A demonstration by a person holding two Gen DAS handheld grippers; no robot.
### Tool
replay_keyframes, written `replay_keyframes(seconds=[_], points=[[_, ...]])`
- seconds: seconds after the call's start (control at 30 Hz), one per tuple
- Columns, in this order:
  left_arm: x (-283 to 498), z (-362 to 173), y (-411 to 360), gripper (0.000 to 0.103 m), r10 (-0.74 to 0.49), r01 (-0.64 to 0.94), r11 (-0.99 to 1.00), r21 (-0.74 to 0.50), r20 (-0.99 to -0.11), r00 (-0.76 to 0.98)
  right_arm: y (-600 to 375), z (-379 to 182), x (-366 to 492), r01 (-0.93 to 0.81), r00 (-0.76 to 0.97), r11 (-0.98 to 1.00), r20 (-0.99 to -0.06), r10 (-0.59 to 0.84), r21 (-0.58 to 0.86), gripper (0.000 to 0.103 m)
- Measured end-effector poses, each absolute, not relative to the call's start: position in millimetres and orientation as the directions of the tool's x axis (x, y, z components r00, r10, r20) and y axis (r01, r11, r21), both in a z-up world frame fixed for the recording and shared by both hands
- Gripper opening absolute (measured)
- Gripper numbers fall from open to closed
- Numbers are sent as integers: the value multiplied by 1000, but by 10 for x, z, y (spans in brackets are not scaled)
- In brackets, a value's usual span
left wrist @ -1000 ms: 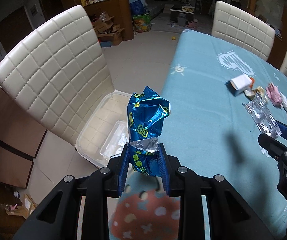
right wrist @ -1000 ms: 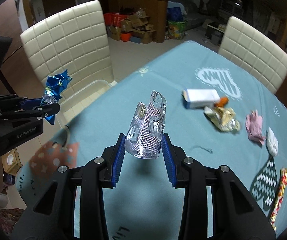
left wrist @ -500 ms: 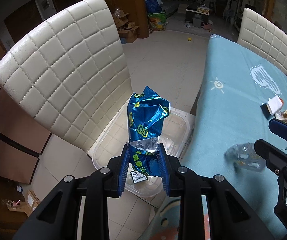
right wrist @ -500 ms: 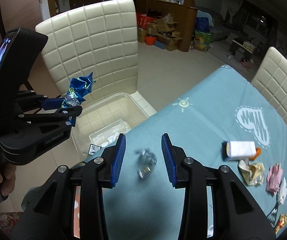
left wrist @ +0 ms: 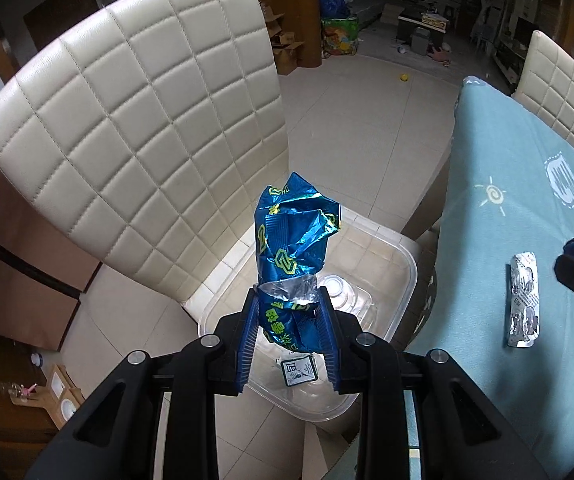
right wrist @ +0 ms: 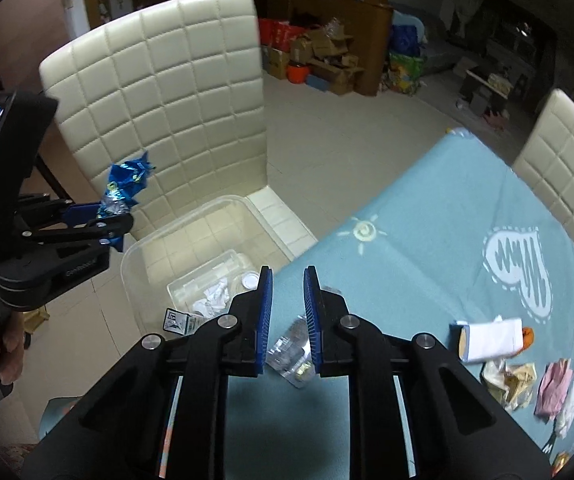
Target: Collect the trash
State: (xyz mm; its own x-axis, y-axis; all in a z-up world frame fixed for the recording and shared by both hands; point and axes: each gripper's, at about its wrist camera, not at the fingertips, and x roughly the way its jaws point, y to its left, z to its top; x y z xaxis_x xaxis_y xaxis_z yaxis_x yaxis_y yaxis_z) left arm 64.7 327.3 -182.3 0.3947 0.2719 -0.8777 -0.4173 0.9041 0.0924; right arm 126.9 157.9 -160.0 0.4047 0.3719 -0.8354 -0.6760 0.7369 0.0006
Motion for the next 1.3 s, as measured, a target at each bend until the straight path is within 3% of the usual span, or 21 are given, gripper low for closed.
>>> replay_keyframes(seconds=[0.07, 0.1, 0.13, 0.57, 0.93, 1.3], points=[[659, -1877, 3246, 28, 259, -410, 908, 84, -883, 392, 1500, -1663, 1305, -655, 389, 755, -850, 355, 15, 34], [665, -1899, 3224, 28, 253, -406, 910, 81, -884, 392, 1447, -1692, 1316, -641, 388, 767, -853, 348, 22, 62], [668, -1917, 3218, 29, 249, -403, 912, 78, -886, 392, 1383, -1703, 1311, -621, 405, 783, -847, 346, 23, 81], [699, -2047, 3053, 29, 226, -348, 934, 85, -893, 388, 1444, -2149, 1323, -607, 308, 793, -906, 291, 49, 73], [677, -2084, 3096, 29, 221, -355, 932, 79, -898, 380, 1515, -2189, 1269, -628, 326, 778, -901, 288, 21, 35], [662, -2004, 3126, 29, 245, -358, 929, 95, -884, 398, 1884, -1955, 1261, -703, 345, 711, -867, 360, 16, 33]])
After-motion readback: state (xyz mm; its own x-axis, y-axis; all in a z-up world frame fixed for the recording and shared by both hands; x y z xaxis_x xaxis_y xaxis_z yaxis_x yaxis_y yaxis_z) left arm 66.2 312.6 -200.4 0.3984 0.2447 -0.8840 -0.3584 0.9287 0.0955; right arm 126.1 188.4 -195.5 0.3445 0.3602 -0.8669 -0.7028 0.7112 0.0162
